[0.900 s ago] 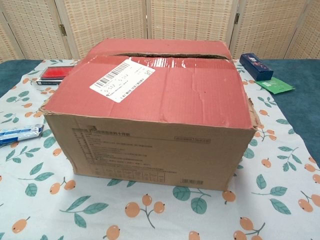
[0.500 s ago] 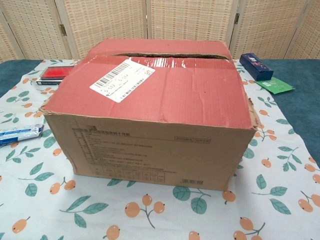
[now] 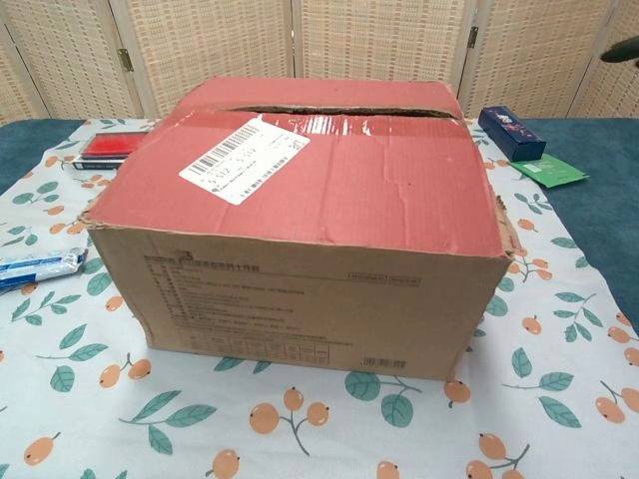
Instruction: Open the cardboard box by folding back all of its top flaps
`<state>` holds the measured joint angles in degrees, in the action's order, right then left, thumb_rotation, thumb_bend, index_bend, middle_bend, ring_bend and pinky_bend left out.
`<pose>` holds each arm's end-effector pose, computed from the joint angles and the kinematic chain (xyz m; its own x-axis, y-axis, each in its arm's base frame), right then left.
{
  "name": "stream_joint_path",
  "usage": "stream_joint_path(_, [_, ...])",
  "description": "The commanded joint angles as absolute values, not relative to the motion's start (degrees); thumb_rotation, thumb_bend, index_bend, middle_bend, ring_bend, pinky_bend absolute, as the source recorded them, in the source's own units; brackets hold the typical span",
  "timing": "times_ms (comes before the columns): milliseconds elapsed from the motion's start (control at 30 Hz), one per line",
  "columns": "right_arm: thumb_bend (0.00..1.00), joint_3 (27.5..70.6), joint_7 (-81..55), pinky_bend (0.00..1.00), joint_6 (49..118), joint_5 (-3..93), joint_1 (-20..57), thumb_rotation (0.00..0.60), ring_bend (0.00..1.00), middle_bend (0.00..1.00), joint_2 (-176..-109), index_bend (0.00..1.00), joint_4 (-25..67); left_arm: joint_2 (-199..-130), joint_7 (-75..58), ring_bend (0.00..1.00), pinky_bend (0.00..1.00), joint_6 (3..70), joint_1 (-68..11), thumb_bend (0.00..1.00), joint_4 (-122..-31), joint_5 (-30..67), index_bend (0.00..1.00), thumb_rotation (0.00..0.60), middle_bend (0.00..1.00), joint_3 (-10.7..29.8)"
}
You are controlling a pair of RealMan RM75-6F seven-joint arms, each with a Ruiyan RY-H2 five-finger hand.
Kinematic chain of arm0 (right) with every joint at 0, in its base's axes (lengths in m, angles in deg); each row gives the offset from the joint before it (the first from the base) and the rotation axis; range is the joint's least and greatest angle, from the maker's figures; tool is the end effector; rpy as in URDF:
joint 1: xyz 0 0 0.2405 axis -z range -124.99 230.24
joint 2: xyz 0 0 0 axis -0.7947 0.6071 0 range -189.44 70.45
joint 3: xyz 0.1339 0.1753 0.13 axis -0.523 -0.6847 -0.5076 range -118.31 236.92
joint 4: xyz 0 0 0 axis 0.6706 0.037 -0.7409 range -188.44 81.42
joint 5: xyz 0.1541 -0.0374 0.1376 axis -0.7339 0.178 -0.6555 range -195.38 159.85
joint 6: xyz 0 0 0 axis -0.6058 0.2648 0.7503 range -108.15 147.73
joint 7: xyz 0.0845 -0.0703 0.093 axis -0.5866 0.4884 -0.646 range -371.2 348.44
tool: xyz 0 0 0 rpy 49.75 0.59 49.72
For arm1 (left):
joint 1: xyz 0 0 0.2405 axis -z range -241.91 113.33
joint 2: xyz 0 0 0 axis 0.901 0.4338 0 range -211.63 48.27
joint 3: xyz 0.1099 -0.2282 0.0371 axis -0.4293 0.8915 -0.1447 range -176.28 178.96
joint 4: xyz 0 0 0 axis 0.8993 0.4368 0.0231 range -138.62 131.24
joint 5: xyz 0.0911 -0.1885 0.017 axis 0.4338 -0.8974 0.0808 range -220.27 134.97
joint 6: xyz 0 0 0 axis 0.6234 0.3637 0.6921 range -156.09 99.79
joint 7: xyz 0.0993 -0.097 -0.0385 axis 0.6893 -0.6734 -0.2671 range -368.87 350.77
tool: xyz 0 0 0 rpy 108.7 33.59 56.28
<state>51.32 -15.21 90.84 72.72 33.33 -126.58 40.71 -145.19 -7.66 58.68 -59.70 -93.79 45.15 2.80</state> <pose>-0.2350 -0.2628 0.1164 0.3047 -0.0962 0.9476 -0.9096 -0.3245 0.2595 -0.3163 0.1751 0.1651 0.4649 -0.0065 0.8853 0.8847 -0.0334 -0.4649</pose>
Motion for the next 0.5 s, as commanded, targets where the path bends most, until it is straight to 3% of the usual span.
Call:
stream_joint_path(33, [0.39,47.6,-19.7,0.00,83.8,69.3,27.1,0.600,0.00,0.00,-127.3,0.00,41.6,-144.9,-8.4,0.00,0.00,58.9,-59.8,0.23,-93.7,45.0,0.00,0.600,0.00,3.0])
stream_joint_path(500, [0.39,44.0,-18.6,0.00,78.7,63.8,17.9,0.600,0.00,0.00,-137.3,0.00,33.7,-143.7,-12.1,0.00,0.00,59.7,-60.4,0.23,-93.0,44.8,0.00,0.600,0.00,3.2])
